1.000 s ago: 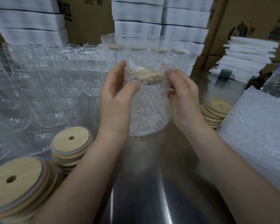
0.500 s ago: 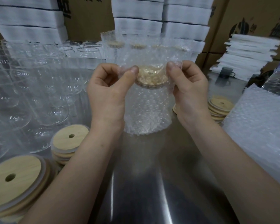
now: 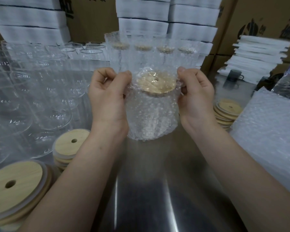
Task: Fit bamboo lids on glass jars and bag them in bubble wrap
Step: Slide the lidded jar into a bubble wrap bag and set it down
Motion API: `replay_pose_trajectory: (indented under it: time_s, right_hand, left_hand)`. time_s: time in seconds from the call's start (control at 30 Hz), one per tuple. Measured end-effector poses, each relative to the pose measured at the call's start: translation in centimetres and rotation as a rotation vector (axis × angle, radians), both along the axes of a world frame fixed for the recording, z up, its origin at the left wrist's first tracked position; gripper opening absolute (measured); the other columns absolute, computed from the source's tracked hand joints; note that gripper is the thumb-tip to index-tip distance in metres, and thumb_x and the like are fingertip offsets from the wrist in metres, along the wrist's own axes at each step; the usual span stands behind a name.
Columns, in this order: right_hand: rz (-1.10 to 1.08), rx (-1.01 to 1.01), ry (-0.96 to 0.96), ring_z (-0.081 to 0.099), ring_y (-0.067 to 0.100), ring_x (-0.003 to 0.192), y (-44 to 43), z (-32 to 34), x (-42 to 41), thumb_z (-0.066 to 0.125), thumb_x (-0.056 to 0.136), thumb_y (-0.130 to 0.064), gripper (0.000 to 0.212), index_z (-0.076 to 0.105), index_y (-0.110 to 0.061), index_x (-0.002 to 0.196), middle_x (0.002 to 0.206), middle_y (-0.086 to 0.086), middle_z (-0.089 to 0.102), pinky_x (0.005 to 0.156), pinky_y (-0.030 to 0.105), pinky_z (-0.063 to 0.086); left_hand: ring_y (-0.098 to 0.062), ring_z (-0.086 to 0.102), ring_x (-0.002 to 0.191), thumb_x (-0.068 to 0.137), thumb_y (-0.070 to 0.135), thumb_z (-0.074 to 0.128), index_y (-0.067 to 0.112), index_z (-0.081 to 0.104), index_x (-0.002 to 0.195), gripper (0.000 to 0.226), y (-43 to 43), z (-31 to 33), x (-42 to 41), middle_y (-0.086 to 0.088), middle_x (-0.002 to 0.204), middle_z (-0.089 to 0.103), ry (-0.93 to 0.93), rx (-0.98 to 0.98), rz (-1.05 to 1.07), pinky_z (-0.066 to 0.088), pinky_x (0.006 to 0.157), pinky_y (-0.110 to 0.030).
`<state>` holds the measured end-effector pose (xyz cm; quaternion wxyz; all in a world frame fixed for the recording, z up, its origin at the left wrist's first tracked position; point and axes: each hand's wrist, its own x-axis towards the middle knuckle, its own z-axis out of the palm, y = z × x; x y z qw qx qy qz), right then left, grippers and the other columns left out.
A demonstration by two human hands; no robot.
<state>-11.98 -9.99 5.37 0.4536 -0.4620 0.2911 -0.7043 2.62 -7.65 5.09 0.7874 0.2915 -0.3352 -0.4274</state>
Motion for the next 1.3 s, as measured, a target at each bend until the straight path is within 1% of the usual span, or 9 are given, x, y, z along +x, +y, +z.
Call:
replay_pose_trajectory:
  time_s: [0.3,0.47,0.6,0.7,0.83,0.93,1.0,1.1,1.3]
  right_hand:
    - [0.053,0.11,-0.138,0.055,0.007,0.057,0.1,0.1,0.2,0.057,0.092,0.005,0.021,0.057,-0.014,0.084,0.063,-0.003,0.06,0.057,0.02,0.049]
    - [-0.127,0.047,0.116,0.059,0.02,0.086,0.0,-0.4,0.4,0.057,0.096,-0.002,0.021,0.071,-0.018,0.094,0.088,0.002,0.068,0.088,0.036,0.053]
    - [-0.333,-0.063,0.339,0.063,-0.002,0.08,-0.2,-0.9,0.3,0.056,0.097,-0.005,0.021,0.071,-0.02,0.099,0.089,-0.012,0.07,0.076,0.017,0.053]
    - [-0.373,-0.099,0.489,0.062,-0.007,0.096,-0.1,-1.5,0.6,0.053,0.099,-0.009,0.024,0.07,-0.014,0.116,0.103,-0.01,0.069,0.085,0.012,0.047]
    - [-0.213,-0.082,0.607,0.057,-0.006,0.112,0.1,-1.9,1.3,0.059,0.095,-0.035,0.056,0.049,-0.01,0.144,0.125,-0.004,0.063,0.097,0.014,0.043]
    - [-0.099,-0.001,0.733,0.044,0.008,0.136,0.0,-2.0,2.6,0.066,0.066,-0.071,0.109,0.028,-0.019,0.153,0.149,-0.002,0.046,0.113,0.034,0.038]
    - [-0.106,0.038,0.736,0.043,0.013,0.137,-0.3,-1.8,3.5,0.071,0.052,-0.075,0.121,0.026,-0.02,0.15,0.149,-0.001,0.044,0.112,0.041,0.039]
    - [-0.147,0.115,0.713,0.048,0.013,0.13,-1.1,-1.2,3.6,0.078,0.046,-0.072,0.115,0.033,-0.026,0.14,0.139,-0.004,0.05,0.109,0.04,0.042]
    - [-0.006,0.139,0.515,0.065,0.004,0.108,-1.8,-0.6,3.5,0.092,0.065,-0.023,0.081,0.045,-0.02,0.131,0.12,-0.005,0.066,0.097,0.026,0.052]
  left_hand:
    - [-0.017,0.058,0.079,0.089,-0.003,0.061,0.019,0.075,0.086,0.026,-0.4,-0.6,-0.1,-0.004,0.087,0.068,-0.042,0.024,0.034,0.048,0.076,-0.025]
    - [-0.022,0.065,0.113,0.092,0.002,0.063,0.012,0.072,0.099,0.016,-0.8,-1.7,-0.6,-0.011,0.111,0.072,-0.1,0.051,0.066,0.051,0.1,-0.033]
    - [-0.022,0.067,0.11,0.094,0.009,0.063,0.005,0.072,0.108,0.018,-0.8,-2.3,-1.1,-0.009,0.108,0.074,-0.131,0.052,0.099,0.051,0.101,-0.038]
    - [-0.014,0.062,0.118,0.099,0.014,0.056,0.006,0.067,0.12,0.026,-0.7,-2.8,-1.6,-0.004,0.119,0.07,-0.169,0.05,0.099,0.046,0.107,-0.038]
    - [-0.017,0.052,0.131,0.103,0.015,0.047,0.009,0.057,0.134,0.033,-0.9,-3.5,-2.0,-0.007,0.137,0.059,-0.173,0.042,0.068,0.038,0.114,-0.043]
    - [-0.018,0.05,0.133,0.097,0.023,0.048,0.018,0.058,0.131,0.036,-0.8,-3.6,-2.0,-0.009,0.139,0.057,-0.135,0.024,0.051,0.036,0.116,-0.042]
    - [-0.014,0.052,0.131,0.089,0.032,0.048,0.03,0.065,0.116,0.032,-0.4,-3.6,-2.2,-0.007,0.138,0.059,-0.074,0.014,0.019,0.037,0.114,-0.035]
    - [-0.004,0.053,0.127,0.087,0.035,0.046,0.032,0.068,0.106,0.03,-0.5,-3.6,-2.2,0.005,0.13,0.064,-0.055,-0.037,-0.02,0.036,0.112,-0.028]
    - [-0.004,0.05,0.13,0.088,0.032,0.047,0.028,0.06,0.117,0.032,-0.8,-3.9,-1.8,0.002,0.135,0.059,-0.15,-0.083,0.025,0.034,0.116,-0.032]
